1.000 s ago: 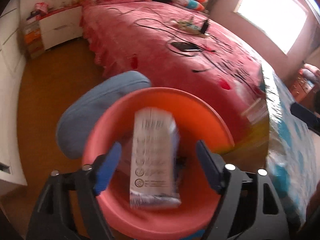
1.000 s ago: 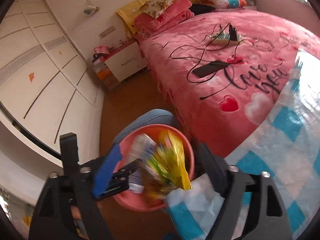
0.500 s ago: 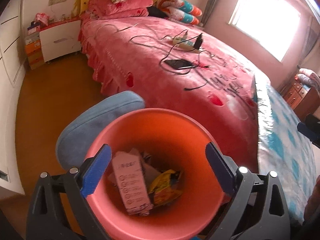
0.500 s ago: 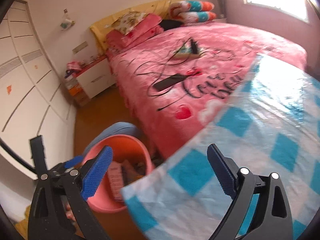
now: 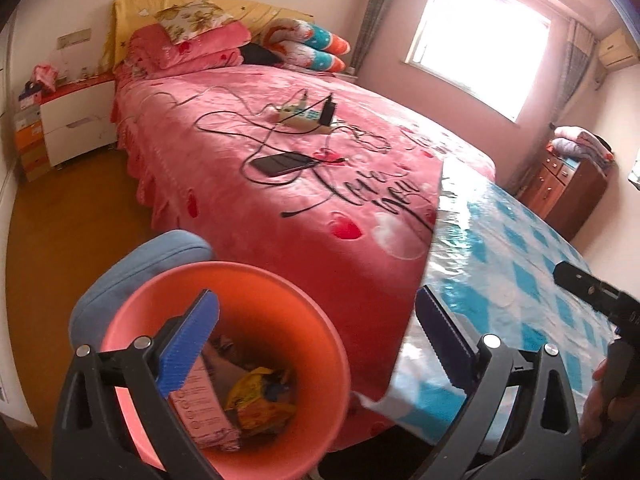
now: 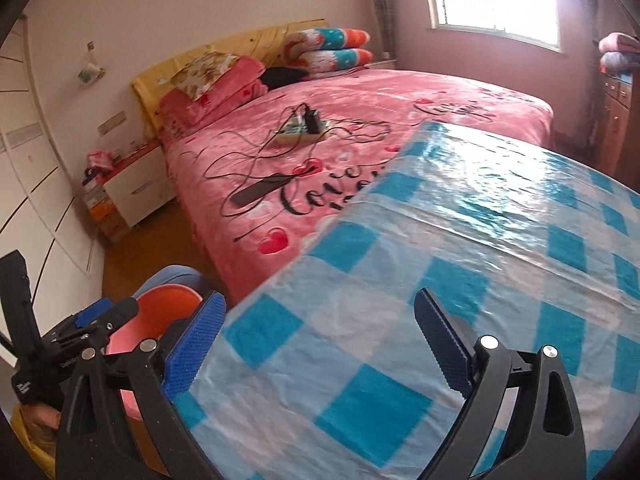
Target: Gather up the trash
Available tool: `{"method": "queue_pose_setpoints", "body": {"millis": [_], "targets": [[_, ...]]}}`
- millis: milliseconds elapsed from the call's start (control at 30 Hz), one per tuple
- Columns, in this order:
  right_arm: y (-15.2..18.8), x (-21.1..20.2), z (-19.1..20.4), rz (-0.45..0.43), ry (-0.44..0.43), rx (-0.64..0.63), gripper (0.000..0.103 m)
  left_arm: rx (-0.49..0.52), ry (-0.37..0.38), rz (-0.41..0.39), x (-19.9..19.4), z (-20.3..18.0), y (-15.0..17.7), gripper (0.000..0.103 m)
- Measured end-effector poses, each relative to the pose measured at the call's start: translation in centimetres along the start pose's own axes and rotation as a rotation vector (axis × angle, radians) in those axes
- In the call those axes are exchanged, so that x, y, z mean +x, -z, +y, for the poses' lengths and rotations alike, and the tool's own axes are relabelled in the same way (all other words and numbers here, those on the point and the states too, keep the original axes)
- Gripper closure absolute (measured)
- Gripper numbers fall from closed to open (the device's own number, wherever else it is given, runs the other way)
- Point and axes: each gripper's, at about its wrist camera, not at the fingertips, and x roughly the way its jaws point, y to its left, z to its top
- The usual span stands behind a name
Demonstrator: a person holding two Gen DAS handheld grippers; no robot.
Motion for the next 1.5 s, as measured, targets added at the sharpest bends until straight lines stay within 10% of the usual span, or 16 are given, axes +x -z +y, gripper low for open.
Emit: {"method": "queue_pose_setpoints", "body": {"millis": [1500], "targets": [[5.5,-9.9,-16.5,-0.172,0.379,0.196,0.009,0.302,0.231,0.012,0.9,-23.1,2.0,0.004]]}}
